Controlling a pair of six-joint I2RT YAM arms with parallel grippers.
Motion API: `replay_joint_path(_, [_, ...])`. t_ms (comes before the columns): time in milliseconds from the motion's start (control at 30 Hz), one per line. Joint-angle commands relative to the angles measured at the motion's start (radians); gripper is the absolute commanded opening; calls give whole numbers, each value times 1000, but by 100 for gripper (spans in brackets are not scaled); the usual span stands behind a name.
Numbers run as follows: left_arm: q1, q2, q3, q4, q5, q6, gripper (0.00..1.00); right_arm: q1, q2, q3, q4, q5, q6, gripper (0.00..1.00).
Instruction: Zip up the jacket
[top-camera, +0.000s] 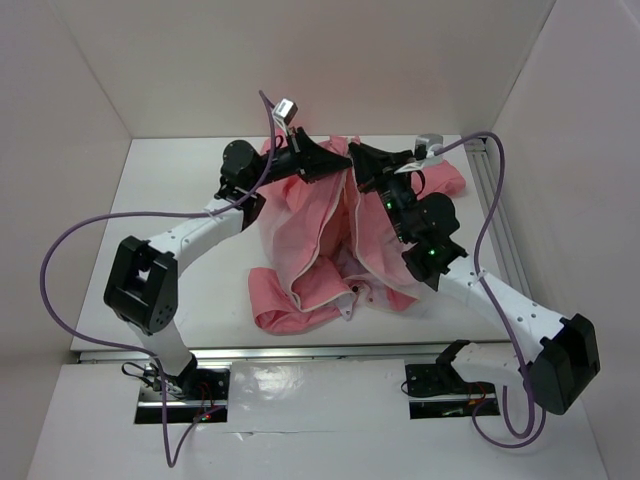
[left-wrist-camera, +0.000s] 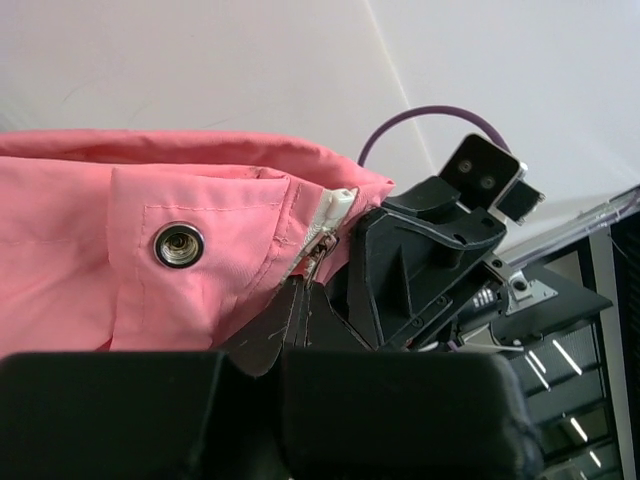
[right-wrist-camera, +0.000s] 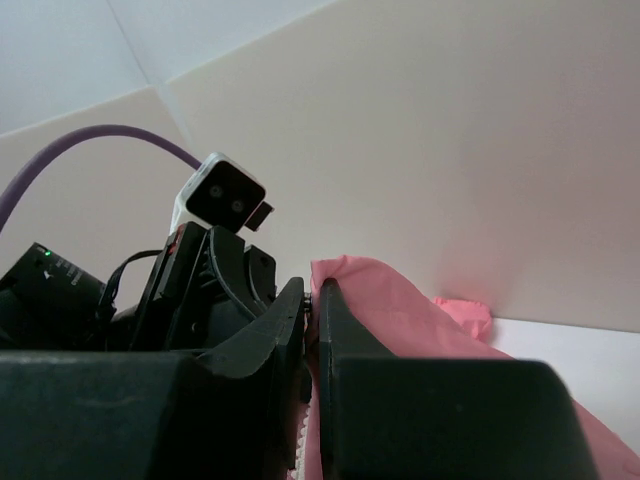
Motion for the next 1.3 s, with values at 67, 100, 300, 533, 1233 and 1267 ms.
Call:
replay_joint_path(67, [-40,-32,-37,-108,63,68,0,-1,0,124,153,-3,-52,0])
replay_joint_path(100, [-40,-32,-37,-108,63,68,0,-1,10,124,153,-3,-61,0])
replay_joint_path(300, [-40,-32,-63,-119,43,54,0,-1,10,166,164,-12,-97,0])
replay_joint_path(533, [-31,-55,-86,-163,52,87,0,-1,-10,110,155,29,-106,0])
replay_joint_path(1233, [-171,-311,-328,-792,-114,505,0,-81,445,813,64,55,-390,0])
replay_joint_path(1267, [-183,-311,-350,-803,-123,515,0,-91,465,854,47,55,-390,0])
